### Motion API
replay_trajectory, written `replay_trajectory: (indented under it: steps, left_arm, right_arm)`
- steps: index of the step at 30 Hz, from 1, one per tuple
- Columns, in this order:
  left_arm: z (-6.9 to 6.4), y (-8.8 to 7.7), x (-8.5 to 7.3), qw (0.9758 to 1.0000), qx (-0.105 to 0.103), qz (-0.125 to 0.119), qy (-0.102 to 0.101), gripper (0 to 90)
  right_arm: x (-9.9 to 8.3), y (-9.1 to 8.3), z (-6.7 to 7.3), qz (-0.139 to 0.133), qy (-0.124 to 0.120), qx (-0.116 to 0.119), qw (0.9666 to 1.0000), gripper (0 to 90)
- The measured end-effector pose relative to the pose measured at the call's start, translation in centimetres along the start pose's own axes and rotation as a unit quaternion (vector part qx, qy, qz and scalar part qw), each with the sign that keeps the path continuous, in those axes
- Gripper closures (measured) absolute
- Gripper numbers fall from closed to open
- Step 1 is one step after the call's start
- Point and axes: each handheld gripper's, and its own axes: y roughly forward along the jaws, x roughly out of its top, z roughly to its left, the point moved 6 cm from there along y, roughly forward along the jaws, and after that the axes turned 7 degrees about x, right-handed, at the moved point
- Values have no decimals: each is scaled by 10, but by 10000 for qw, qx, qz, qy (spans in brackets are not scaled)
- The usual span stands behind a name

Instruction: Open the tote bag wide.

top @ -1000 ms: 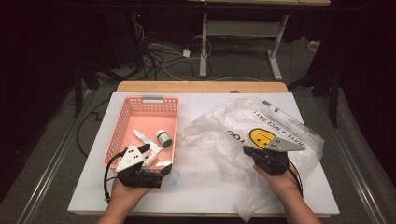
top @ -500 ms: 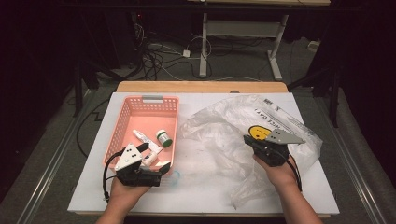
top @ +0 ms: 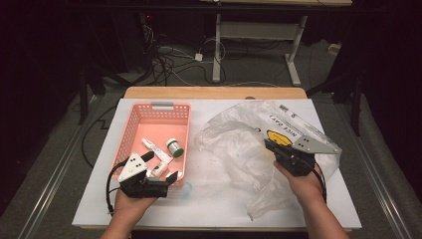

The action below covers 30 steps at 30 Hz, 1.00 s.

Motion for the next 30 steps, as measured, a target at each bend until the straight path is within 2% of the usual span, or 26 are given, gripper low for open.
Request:
replay_trajectory:
  steps: [5,14,20,30]
  left_arm:
    - [5,-2,0,9999,65,23,-106,0]
    - [23,-8,-1,9992,276,42,-288,0]
    - [34,-10,-3,9984,413,81,-379,0]
    - [36,-8,-5,9982,375,260,-393,0]
  right_arm:
    - [9,-8,-3,-182,8,-46,9998,900]
    - [19,-17,-12,-473,67,-183,9987,900]
    - [22,-19,-14,-543,50,-199,9983,900]
    - [22,-19,-14,-527,25,-202,9984,900]
